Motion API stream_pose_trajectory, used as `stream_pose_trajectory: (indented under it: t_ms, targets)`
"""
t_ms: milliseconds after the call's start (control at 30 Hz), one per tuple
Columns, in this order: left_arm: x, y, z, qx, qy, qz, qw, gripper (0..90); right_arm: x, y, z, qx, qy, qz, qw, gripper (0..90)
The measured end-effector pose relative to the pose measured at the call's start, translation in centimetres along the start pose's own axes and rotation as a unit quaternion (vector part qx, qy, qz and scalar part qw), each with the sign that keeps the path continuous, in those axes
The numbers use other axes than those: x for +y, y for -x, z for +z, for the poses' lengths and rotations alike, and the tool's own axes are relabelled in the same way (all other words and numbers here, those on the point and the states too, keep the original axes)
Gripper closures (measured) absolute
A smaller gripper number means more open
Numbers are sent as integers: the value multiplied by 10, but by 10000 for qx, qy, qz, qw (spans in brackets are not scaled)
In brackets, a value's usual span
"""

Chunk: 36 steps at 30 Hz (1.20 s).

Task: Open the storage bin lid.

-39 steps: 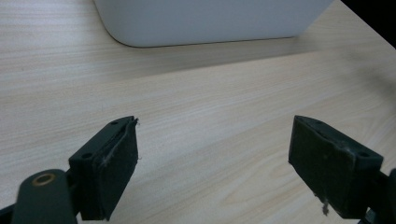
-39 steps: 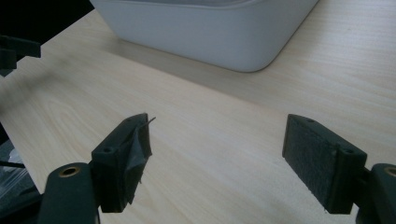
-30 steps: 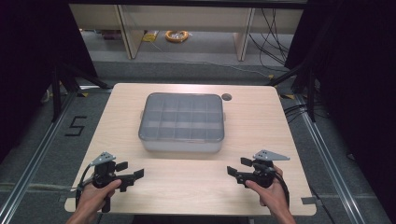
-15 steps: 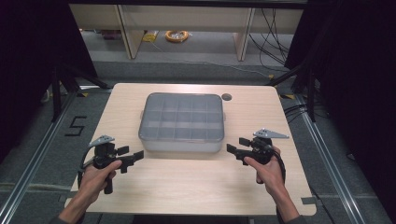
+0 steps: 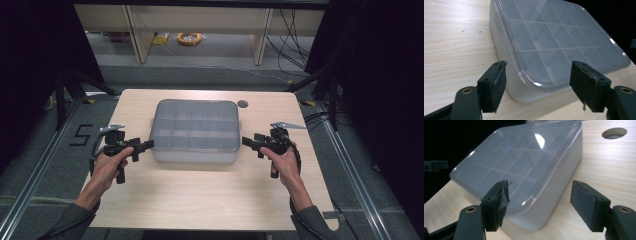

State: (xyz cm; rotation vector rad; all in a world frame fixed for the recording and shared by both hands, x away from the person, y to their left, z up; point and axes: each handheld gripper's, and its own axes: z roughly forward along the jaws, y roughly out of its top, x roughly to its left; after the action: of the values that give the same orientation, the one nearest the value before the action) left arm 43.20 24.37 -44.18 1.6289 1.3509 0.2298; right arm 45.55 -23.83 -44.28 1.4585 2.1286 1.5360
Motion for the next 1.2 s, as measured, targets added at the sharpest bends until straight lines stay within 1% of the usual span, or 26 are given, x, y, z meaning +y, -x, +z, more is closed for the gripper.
stream_pose_trajectory:
  t_ms: [33, 267, 300, 400, 433, 467, 500, 533, 567, 600, 633, 700, 733, 767, 800, 833, 867, 900, 933, 967, 1000, 1033, 1067, 1133, 1167, 1200]
  targets:
    - [3, -1, 4, 13, -15, -9, 10000, 295, 6, 4, 7, -45, -44, 9, 10000, 329]
    - [19, -1, 20, -21, -57, -77, 10000, 304, 15, 8, 26, -101, -131, 35, 9999, 331]
    - [23, -2, 25, 29, -72, -53, 10000, 304, 17, 7, 31, -52, -177, 251, 9995, 333]
    - [28, -5, 30, 69, -122, -42, 9999, 306, 19, 10, 37, -102, -172, 156, 9997, 338]
    - [32, -10, 35, 98, -135, -132, 9998, 307, 22, 11, 42, -83, -209, 213, 9995, 338]
    - [33, -12, 37, 102, -120, -167, 9997, 310, 22, 8, 45, -102, -252, 422, 9987, 338]
    - [36, -14, 40, 140, -115, -205, 9996, 312, 23, 12, 48, -144, -197, 258, 9994, 339]
    - [38, -16, 41, 147, -109, -231, 9996, 313, 24, 13, 50, -108, -225, 325, 9992, 344]
    - [40, -18, 43, 133, -97, -277, 9995, 313, 24, 15, 53, -129, -208, 272, 9993, 349]
    - [41, -21, 45, 126, -95, -348, 9993, 311, 25, 13, 54, -83, -229, 432, 9988, 353]
    - [43, -23, 48, 131, -111, -405, 9990, 312, 26, 15, 56, -103, -230, 362, 9990, 352]
    - [44, -27, 52, 174, -162, -435, 9988, 312, 27, 15, 59, -134, -267, 447, 9986, 356]
    - [45, -29, 54, 201, -189, -431, 9987, 313, 27, 12, 59, -104, -337, 691, 9970, 358]
    - [45, -30, 57, 189, -175, -495, 9984, 314, 27, 16, 61, -135, -267, 496, 9983, 359]
    - [45, -31, 59, 171, -188, -518, 9983, 315, 28, 18, 62, -115, -254, 409, 9988, 360]
    - [46, -31, 61, 173, -205, -517, 9983, 315, 28, 18, 63, -145, -227, 408, 9988, 360]
    - [46, -32, 62, 174, -267, -458, 9984, 316, 29, 18, 64, -164, -256, 488, 9983, 360]
    - [46, -32, 62, 174, -267, -458, 9984, 317, 29, 18, 64, -164, -256, 488, 9983, 360]
    - [46, -31, 66, 179, -239, -541, 9981, 322, 29, 15, 63, -139, -317, 701, 9969, 361]
    - [47, -32, 67, 193, -267, -533, 9980, 326, 30, 17, 64, -110, -299, 617, 9976, 361]
    - [47, -32, 67, 193, -267, -533, 9980, 327, 30, 17, 64, -110, -299, 617, 9976, 361]
    - [47, -33, 69, 195, -364, -450, 9981, 328, 30, 18, 66, -150, -312, 654, 9973, 366]
    - [47, -33, 72, 181, -339, -543, 9978, 328, 30, 19, 66, -108, -291, 584, 9978, 366]
    - [46, -34, 76, 168, -374, -572, 9975, 328, 29, 21, 69, -129, -269, 496, 9983, 369]
    - [46, -34, 76, 168, -374, -572, 9975, 328, 29, 21, 69, -129, -269, 496, 9983, 369]
    - [46, -34, 77, 175, -376, -585, 9974, 328, 29, 18, 69, -94, -333, 685, 9971, 370]
